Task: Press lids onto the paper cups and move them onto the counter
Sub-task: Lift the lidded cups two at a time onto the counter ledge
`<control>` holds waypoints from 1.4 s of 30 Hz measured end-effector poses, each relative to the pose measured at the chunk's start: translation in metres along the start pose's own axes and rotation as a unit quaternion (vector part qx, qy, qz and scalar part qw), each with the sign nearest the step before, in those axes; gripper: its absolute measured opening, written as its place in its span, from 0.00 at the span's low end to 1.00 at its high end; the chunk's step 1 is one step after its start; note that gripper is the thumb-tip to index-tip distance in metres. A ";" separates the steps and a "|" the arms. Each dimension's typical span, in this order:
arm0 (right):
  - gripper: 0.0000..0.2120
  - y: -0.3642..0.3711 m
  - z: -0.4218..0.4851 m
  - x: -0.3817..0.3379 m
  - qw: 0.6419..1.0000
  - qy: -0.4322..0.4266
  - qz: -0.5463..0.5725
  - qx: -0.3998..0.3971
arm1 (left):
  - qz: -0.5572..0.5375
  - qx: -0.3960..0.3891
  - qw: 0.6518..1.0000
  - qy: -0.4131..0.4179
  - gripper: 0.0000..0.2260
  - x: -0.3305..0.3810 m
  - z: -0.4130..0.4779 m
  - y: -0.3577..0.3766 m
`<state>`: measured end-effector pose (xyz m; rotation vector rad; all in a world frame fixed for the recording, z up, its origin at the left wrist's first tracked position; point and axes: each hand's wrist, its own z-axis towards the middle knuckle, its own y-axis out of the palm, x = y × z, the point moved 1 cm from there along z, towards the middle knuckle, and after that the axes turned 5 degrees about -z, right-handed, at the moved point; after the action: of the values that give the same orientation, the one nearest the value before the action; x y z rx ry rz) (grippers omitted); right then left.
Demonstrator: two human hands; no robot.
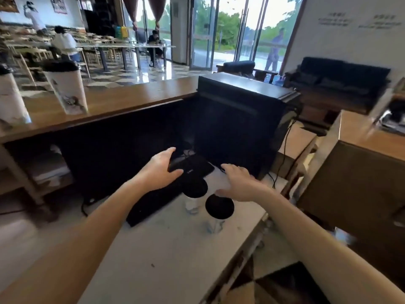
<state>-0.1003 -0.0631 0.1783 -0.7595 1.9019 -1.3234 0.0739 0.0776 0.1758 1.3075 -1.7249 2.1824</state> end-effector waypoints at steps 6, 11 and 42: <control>0.45 0.092 -0.022 0.060 0.995 0.044 0.086 -0.033 | -0.082 -0.005 0.996 -0.032 0.42 -0.055 0.001 0.102; 0.48 0.146 -0.008 0.081 0.988 0.068 0.128 -0.047 | -0.166 -0.003 0.985 -0.048 0.48 -0.079 0.012 0.153; 0.39 0.121 0.091 0.013 0.848 0.020 0.517 0.115 | -0.394 0.092 0.903 -0.143 0.34 -0.088 0.049 0.084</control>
<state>-0.0442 -0.0853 0.0385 0.4229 1.6868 -0.8056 0.1136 0.0436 0.0550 1.9926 -0.7830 1.7371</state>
